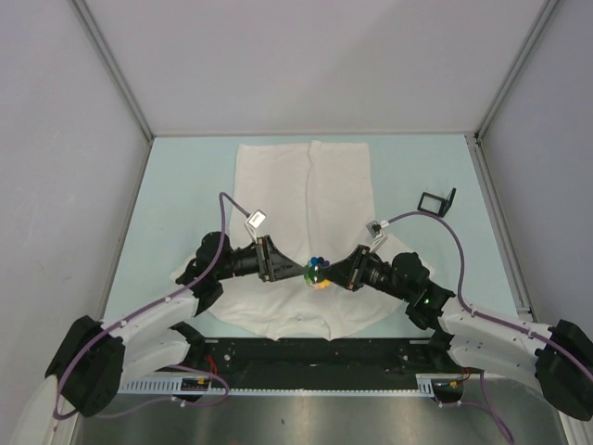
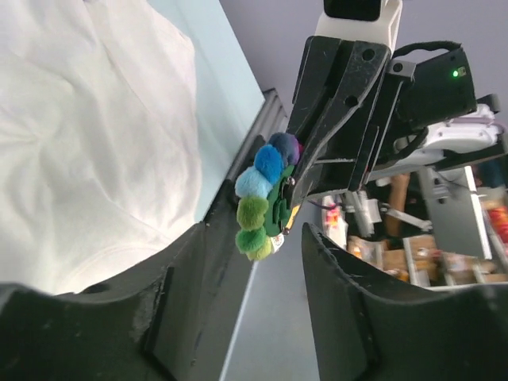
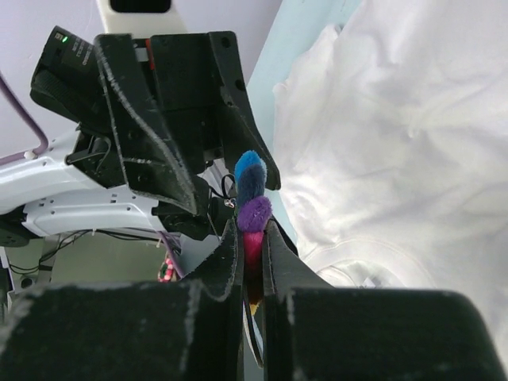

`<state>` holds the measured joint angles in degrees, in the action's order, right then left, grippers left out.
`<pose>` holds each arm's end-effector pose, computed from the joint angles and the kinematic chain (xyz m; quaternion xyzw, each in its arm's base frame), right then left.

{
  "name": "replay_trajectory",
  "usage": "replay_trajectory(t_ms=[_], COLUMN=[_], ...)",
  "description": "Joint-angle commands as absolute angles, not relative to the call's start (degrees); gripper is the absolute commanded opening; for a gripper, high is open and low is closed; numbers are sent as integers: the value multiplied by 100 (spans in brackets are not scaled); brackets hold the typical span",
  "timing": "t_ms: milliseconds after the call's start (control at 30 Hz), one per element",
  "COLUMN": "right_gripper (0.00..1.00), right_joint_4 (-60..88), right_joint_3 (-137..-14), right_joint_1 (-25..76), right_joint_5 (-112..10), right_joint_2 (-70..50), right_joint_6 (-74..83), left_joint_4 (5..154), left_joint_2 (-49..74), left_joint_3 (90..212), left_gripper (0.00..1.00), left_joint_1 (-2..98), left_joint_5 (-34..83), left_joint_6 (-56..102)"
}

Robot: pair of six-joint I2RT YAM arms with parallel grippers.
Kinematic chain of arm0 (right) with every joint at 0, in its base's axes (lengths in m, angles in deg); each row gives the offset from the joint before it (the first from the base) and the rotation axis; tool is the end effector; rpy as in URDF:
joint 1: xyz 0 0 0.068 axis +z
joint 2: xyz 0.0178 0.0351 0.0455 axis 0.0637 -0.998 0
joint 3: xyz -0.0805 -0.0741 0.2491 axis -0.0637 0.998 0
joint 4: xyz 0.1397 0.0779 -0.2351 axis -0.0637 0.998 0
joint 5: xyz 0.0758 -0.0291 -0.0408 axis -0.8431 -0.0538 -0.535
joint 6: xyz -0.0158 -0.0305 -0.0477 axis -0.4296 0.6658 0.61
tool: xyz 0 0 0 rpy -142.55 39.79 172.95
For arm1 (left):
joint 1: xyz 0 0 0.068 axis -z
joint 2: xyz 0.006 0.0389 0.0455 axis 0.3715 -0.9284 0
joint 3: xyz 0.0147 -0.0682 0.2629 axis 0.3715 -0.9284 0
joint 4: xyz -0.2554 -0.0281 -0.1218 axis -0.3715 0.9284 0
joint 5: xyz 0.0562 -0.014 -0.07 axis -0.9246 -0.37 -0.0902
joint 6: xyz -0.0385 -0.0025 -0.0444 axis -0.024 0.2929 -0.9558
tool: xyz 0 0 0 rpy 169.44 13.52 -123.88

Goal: Remove the brooch from the garment

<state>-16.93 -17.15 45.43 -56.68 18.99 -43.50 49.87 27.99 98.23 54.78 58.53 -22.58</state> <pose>0.1426 0.1793 0.2075 -0.0391 0.7331 0.5819 0.3500 0.1818 -0.1520 0.1968 0.0803 0.7404 -0.6243 0.2358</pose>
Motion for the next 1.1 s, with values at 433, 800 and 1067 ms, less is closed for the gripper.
replay_trajectory(t_ms=[433, 800, 1067], right_gripper=[0, 0, 0], right_joint_4=[-1838, -1636, -1425], right_joint_3=[-1646, -1655, -1769], right_joint_1=[4434, 4469, 4601], right_joint_5=[-5555, -5310, -5125], right_joint_2=[2114, 2220, 2237], right_joint_6=[-4442, -4380, -4248], left_joint_4=[6150, 6114, 6070], left_joint_2=[3138, 2839, 2637], left_joint_3=[10580, 10782, 10887], left_gripper=[63, 60, 57], left_joint_1=[6356, 6558, 6619], left_joint_5=[4646, 4523, 4505], left_joint_6=[-877, -956, -1026])
